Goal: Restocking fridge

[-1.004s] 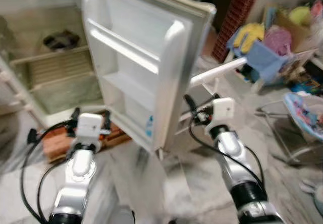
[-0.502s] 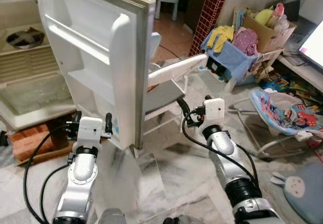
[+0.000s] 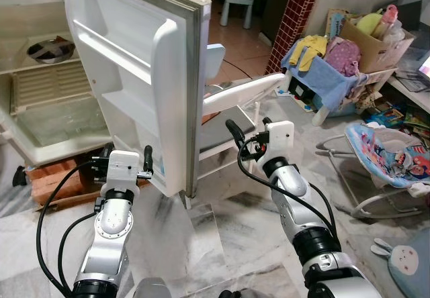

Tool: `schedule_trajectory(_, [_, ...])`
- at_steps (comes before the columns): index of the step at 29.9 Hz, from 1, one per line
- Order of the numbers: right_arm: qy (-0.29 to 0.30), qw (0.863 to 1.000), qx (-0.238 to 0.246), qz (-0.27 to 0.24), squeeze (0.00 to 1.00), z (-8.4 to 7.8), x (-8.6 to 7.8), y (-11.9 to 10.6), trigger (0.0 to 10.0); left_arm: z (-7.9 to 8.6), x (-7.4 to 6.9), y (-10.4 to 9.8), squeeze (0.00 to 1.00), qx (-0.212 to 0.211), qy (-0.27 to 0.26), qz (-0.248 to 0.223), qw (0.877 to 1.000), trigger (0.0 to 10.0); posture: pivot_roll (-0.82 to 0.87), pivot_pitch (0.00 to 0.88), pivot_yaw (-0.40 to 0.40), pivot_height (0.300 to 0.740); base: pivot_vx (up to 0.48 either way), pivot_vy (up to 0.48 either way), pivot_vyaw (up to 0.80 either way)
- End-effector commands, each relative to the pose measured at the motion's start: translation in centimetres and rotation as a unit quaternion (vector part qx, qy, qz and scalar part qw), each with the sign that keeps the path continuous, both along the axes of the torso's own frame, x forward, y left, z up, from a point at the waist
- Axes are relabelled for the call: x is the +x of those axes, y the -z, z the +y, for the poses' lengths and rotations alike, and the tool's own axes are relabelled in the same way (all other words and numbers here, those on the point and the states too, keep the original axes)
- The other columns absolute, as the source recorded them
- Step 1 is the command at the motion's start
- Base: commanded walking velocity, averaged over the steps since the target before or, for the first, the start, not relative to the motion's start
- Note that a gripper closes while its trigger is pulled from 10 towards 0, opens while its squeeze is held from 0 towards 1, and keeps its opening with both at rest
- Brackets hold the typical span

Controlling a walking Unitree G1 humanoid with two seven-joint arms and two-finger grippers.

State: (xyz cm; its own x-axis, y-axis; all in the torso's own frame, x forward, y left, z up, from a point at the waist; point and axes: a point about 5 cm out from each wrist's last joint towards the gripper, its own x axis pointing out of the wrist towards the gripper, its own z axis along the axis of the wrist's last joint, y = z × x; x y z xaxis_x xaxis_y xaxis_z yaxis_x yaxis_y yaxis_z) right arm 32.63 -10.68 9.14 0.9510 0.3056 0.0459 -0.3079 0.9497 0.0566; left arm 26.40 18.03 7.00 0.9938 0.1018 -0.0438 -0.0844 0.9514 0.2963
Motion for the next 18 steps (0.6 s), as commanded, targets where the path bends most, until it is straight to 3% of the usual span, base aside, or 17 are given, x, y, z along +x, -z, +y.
schedule_trajectory(1, [-0.008,1.0,0.007,-0.014,0.0,0.7,0.6,-1.0,10.0,0.3,-0.4,0.5,0.0,0.003,-0.01,0.015,1.0,10.0,0.23,0.0,-0.098,0.74,0.0,0.0,0.8])
schedule_trajectory(10, [-0.044,0.998,-0.007,-0.052,0.0,2.0,0.5,-2.4,10.0,1.6,-1.6,0.4,0.0,0.001,-0.046,0.023,0.999,10.0,0.22,0.0,-0.111,0.74,0.0,0.0,0.8])
schedule_trajectory(18, [-0.032,0.998,-0.01,-0.049,0.0,1.5,0.2,-2.2,10.0,0.1,-2.8,1.7,0.0,-0.025,-0.014,0.051,0.998,10.0,0.21,0.0,-0.115,0.74,0.0,0.0,0.79])
